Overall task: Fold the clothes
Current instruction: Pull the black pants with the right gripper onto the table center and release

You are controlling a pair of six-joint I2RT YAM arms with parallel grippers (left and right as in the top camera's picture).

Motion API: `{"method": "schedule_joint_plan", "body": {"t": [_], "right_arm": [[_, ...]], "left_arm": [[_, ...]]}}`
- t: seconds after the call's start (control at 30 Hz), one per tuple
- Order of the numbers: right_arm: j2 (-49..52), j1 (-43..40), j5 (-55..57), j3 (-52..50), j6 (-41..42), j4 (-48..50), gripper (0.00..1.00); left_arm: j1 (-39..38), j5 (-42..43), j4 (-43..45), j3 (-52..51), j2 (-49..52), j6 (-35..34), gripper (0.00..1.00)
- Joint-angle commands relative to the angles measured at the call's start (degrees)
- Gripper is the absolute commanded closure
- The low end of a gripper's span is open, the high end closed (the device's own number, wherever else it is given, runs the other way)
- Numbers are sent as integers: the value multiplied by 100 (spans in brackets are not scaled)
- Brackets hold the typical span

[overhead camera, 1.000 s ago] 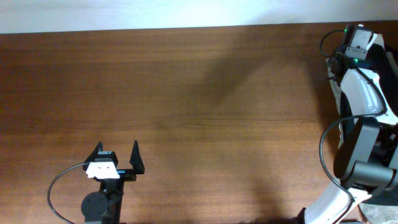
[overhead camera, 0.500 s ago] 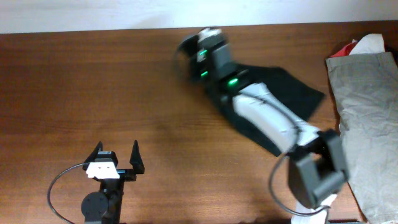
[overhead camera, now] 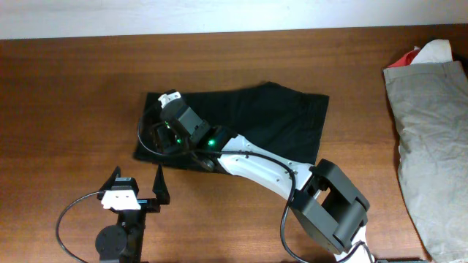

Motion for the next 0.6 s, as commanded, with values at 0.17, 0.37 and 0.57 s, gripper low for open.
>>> {"method": "schedule_joint_plan", "body": {"t": [0.17,0.37,0.57], "right_arm": [[-988,-1954,684,1207,-219,-3709,16],[-824,-3069,376,601,-173,-6183,43],[-824,-3217,348,-916,402,-5495,94]], "left_arm": [[-17,22,-7,-35,-26,92,1],[-17,22,-7,-35,-26,92,1],[-17,22,-7,-35,-26,92,1]]}}
